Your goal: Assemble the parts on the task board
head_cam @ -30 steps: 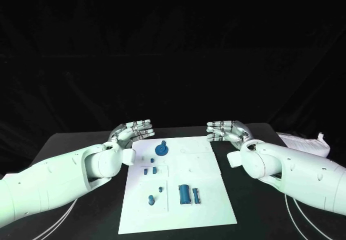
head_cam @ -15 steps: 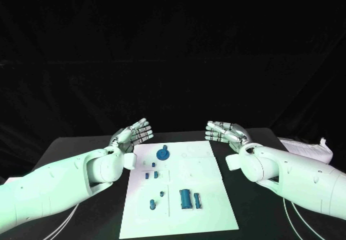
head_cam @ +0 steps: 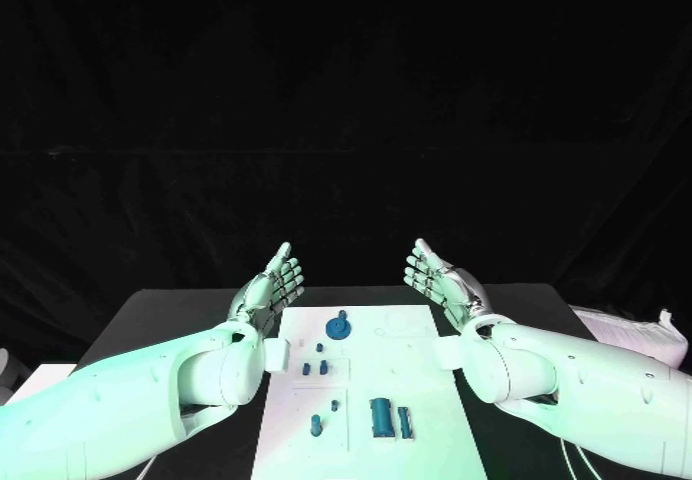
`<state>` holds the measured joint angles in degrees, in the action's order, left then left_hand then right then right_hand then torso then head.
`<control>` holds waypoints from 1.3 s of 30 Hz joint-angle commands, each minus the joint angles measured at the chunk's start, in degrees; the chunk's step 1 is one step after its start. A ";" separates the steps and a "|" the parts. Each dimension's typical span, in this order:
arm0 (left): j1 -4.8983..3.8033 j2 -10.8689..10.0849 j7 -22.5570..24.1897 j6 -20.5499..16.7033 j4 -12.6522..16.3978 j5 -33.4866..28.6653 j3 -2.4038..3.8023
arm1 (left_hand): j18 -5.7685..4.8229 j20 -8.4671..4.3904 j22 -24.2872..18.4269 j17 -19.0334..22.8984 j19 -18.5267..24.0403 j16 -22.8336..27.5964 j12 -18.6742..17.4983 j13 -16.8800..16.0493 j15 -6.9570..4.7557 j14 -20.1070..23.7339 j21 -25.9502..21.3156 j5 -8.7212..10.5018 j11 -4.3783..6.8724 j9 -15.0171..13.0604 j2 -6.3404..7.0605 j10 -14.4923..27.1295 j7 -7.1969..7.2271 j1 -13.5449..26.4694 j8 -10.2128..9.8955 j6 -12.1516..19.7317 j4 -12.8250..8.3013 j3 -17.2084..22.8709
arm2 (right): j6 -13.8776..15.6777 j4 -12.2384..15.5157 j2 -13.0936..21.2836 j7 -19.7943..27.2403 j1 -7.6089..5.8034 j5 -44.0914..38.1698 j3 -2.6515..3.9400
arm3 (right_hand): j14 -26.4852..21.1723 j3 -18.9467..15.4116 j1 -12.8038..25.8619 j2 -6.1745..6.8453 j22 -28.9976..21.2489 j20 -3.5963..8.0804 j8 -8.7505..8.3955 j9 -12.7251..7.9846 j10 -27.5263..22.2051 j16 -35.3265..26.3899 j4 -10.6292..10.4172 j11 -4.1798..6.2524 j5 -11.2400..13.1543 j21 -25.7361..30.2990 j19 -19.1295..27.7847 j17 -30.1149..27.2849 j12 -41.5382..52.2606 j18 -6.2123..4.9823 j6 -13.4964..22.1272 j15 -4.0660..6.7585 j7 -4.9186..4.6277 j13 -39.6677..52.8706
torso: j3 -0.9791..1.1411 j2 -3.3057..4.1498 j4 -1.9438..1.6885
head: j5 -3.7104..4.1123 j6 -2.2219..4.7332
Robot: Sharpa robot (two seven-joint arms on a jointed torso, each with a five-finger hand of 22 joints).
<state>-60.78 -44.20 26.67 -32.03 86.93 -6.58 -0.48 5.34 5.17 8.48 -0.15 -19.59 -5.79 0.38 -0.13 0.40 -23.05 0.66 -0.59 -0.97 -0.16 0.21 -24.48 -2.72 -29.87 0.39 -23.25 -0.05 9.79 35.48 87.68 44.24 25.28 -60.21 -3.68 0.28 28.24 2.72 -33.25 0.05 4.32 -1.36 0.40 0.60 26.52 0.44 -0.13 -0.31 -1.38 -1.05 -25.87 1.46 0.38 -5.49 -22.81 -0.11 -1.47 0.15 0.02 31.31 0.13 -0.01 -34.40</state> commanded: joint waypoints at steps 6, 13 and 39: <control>0.61 -0.49 3.11 -12.02 2.99 6.55 0.47 | -5.34 -5.17 -3.79 0.15 8.70 5.79 -0.38 0.13 -0.40 10.31 -0.66 0.59 0.97 0.16 -0.21 10.97 2.72 13.39 -0.39 10.42 0.05 -4.39 | 8.63 2.28 0.45 4.51 0.05 3.68 -0.28 | -12.66 -2.72 14.91 -0.05 -4.32 1.36 -0.40 -0.60 -11.91 -0.44 0.13 0.31 1.38 1.05 11.61 -1.46 -0.38 5.49 10.23 0.11 1.47 -0.15 | -0.02 -0.13 -0.13 | 0.01 0.02; 0.62 -0.49 3.12 -12.08 3.03 6.58 0.48 | -5.34 -5.17 -8.48 0.15 11.52 5.79 -0.38 0.13 -0.40 13.60 -0.66 0.59 0.97 0.16 -0.21 14.46 2.72 17.61 -0.39 13.70 0.05 -5.71 | 8.63 2.28 0.45 4.51 0.05 3.68 -0.28 | -16.71 -2.72 19.65 -0.05 -4.32 1.36 -0.40 -0.60 -15.70 -0.44 0.13 0.31 1.38 1.05 15.31 -1.46 -0.38 5.49 13.51 0.11 1.47 -0.15 | -0.02 -0.13 -0.13 | 0.01 0.02; 0.62 -0.49 3.12 -12.08 3.03 6.58 0.48 | -5.34 -5.17 -8.48 0.15 19.59 5.79 -0.38 0.13 -0.40 23.05 -0.66 0.59 0.97 0.16 -0.21 24.48 2.72 29.87 -0.39 23.25 0.05 -9.79 | 8.63 2.28 0.45 4.51 0.05 3.68 -0.28 | -28.24 -2.72 33.25 -0.05 -4.32 1.36 -0.40 -0.60 -26.52 -0.44 0.13 0.31 1.38 1.05 25.87 -1.46 -0.38 5.49 22.81 0.11 1.47 -0.15 | -0.02 -0.13 -0.13 | 0.01 0.02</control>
<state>-60.14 -44.74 28.76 -43.94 89.83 -0.73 -0.06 0.84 -0.01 0.05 -0.09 -0.19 -0.38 0.33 -0.08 0.01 -0.31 0.36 -0.38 0.01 -0.05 0.01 -0.31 0.02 -0.43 0.39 -0.29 -0.01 0.15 44.27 89.87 44.71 28.94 -60.18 0.30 -0.01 0.29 0.32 -0.43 0.00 0.08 -0.01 0.19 0.08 0.30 0.22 0.08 0.00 -0.30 -0.21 -0.27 0.08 0.38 -0.36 -0.20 0.01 0.01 0.06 0.00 31.17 0.00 0.01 -34.37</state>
